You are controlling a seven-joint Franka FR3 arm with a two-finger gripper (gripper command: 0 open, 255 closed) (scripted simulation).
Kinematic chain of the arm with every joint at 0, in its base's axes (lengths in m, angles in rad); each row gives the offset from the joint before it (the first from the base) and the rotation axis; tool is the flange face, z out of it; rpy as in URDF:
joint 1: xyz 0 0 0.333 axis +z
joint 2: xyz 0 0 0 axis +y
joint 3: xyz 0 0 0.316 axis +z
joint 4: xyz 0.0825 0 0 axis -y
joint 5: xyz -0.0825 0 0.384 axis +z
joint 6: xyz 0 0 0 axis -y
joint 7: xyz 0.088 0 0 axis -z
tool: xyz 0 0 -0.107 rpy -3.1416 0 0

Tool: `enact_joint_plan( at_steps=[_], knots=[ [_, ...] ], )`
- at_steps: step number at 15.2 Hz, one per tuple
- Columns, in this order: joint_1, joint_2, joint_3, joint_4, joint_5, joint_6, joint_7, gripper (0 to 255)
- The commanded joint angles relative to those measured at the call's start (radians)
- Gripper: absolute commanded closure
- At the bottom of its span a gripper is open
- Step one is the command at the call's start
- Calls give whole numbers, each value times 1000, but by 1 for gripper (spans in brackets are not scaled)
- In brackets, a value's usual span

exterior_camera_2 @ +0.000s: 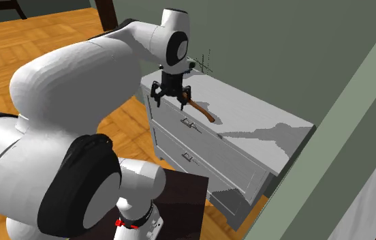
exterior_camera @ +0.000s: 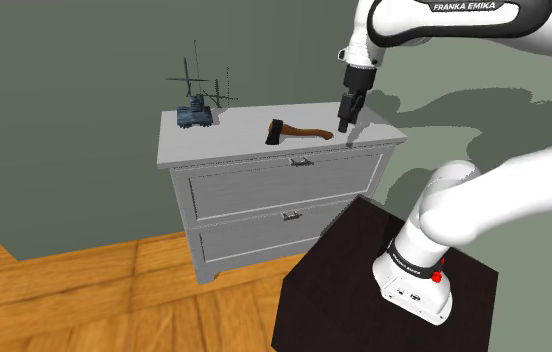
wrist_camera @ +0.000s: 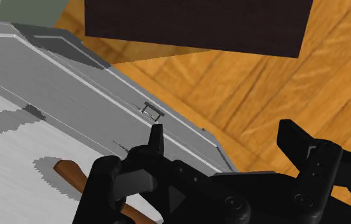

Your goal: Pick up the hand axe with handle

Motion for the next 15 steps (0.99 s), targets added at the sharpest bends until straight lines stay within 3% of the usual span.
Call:
enact_joint_plan(
  at_steps=[1,8,12,15],
  knots=[
    [20,41,-63,-6,-37,75,-137,0],
    [136,244,-252,59,-56,300,-562,0],
    [227,388,-356,134,5,406,-822,0],
    [297,508,-426,205,94,464,-1033,0]
  ],
)
